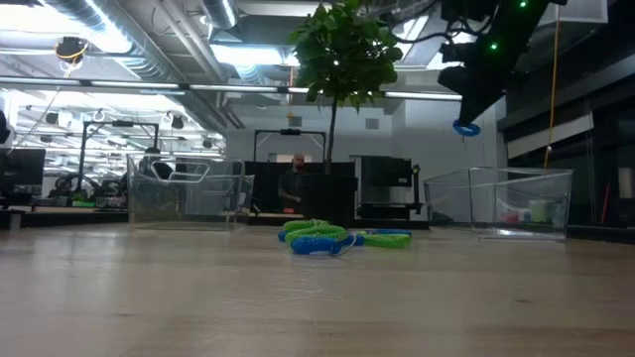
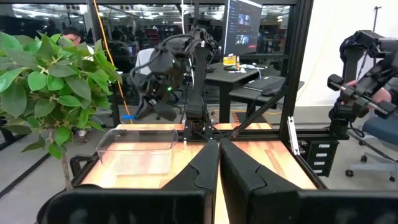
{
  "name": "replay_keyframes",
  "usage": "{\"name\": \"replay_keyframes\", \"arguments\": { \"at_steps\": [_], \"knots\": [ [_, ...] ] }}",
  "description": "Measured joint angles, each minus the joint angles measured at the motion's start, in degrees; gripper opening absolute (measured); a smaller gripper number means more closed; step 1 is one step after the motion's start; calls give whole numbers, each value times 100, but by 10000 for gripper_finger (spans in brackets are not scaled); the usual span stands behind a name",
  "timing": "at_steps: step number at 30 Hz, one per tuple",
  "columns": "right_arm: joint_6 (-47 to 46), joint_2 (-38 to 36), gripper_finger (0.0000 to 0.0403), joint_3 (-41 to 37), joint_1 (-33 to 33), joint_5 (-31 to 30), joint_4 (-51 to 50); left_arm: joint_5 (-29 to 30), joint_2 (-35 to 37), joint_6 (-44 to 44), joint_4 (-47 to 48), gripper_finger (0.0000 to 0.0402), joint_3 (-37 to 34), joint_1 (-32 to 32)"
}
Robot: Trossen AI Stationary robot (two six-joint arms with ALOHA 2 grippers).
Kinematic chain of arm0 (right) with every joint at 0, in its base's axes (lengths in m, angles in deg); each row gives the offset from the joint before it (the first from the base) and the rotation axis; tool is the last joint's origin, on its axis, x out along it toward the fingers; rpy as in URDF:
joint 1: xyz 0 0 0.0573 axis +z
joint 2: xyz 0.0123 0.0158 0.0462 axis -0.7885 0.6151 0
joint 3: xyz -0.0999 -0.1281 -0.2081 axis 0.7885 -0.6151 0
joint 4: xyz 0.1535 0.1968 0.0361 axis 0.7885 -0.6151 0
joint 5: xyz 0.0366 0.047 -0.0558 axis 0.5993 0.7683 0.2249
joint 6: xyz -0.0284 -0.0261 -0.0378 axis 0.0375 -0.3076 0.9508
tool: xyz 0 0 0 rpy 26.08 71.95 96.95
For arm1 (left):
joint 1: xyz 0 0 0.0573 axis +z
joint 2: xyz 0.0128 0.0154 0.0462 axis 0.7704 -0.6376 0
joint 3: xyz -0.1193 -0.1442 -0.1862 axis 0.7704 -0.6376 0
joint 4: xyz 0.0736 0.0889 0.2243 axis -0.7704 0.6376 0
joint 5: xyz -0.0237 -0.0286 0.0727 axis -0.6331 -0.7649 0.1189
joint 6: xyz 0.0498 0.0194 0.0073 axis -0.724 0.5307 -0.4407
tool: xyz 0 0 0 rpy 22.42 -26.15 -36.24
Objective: Sort spring keychains
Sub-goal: Put the blue spring keychain into the right transparent bin
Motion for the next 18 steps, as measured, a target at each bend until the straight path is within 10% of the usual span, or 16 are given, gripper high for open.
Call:
{"name": "replay_keyframes", "arguments": {
  "at_steps": [18],
  "knots": [
    [-197,1,68,0,-22,245,-185,0,-1,2,-1,8,0,1]
  ]
}}
